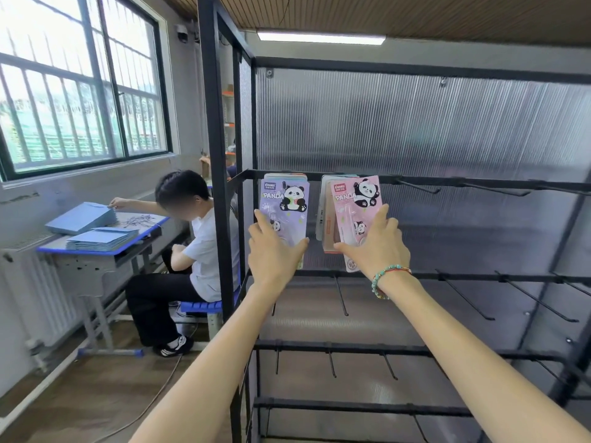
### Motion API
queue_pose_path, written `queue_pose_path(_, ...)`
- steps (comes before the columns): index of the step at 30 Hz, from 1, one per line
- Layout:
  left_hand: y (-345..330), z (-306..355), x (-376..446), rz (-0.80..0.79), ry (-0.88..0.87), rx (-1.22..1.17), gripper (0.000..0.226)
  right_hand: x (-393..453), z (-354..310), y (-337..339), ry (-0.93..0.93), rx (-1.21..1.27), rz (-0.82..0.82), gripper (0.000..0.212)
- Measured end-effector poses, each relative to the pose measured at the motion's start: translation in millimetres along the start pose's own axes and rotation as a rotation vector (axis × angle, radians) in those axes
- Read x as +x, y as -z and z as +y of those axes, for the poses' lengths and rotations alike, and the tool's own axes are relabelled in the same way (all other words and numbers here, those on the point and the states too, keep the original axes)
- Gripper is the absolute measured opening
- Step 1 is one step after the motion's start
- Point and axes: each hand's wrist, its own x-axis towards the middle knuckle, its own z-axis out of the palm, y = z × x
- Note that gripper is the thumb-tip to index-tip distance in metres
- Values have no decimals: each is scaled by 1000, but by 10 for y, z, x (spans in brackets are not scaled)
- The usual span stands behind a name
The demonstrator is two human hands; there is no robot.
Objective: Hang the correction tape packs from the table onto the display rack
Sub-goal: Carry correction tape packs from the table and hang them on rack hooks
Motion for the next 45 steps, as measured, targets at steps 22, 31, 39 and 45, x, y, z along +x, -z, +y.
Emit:
queue_pose_path(22, -188, -26, 172, 18, 38, -71, 116, 207, -139, -405, -124, 115, -2, 130)
queue_pose_path(31, -7, -129, -13, 36, -121, 23, 97, 5, 50, -351, 60, 123, 38, 104)
queue_pose_path(39, 402, -229, -632, -15, -159, 96, 77, -480, 84, -220, 380, 106, -235, 78)
queue_pose_path(45, 869, -487, -1444, 6, 3, 238, 68, -1089, -118, -235, 578, 127, -476, 72)
